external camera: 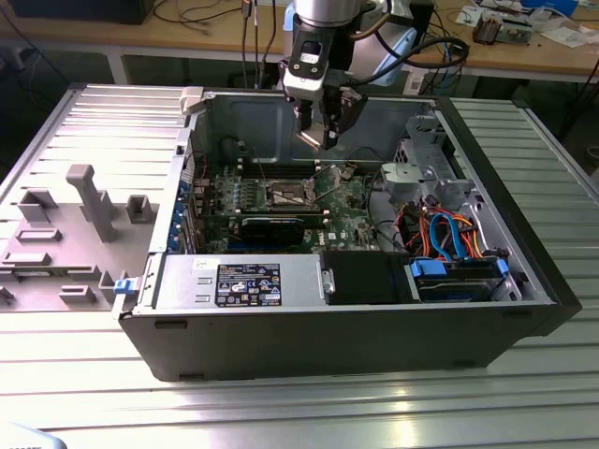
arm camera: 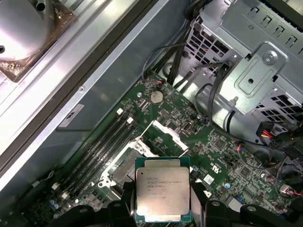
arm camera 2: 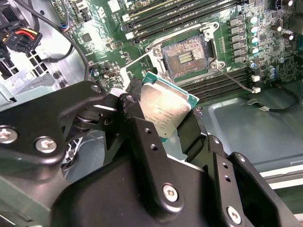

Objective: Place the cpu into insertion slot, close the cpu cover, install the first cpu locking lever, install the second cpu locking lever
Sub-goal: 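Place the cpu into insertion slot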

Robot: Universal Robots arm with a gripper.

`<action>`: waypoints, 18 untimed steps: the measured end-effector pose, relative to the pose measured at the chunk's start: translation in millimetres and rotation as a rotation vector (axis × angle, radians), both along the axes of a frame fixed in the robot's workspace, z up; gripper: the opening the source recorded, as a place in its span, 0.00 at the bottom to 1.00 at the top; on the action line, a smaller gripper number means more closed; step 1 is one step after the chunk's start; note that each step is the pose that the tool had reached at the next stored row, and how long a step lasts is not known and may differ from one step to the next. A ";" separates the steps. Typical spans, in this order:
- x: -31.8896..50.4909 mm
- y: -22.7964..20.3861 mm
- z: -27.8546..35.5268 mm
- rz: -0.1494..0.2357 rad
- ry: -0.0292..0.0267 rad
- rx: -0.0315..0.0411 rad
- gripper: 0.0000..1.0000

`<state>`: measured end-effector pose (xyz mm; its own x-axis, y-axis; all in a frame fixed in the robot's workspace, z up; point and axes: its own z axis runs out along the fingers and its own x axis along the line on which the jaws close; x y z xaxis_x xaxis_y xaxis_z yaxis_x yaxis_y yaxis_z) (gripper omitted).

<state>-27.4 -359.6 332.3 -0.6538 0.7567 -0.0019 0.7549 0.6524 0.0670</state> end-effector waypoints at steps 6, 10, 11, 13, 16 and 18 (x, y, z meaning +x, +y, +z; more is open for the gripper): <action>0.0 0.0 0.0 -0.006 0.0000 0.0000 0.55; 0.0 0.0 0.0 -0.010 0.0000 -0.0001 0.55; 0.0 0.0 0.0 -0.012 0.0000 0.0000 0.55; 0.0 0.0 0.0 -0.013 0.0000 0.0000 0.55; 0.0 0.0 0.0 -0.017 0.0000 0.0000 0.55; 0.0 0.0 0.0 -0.019 0.0000 0.0000 0.55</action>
<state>-27.4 -359.6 332.3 -0.6391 0.7691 -0.0020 0.7673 0.6378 0.0670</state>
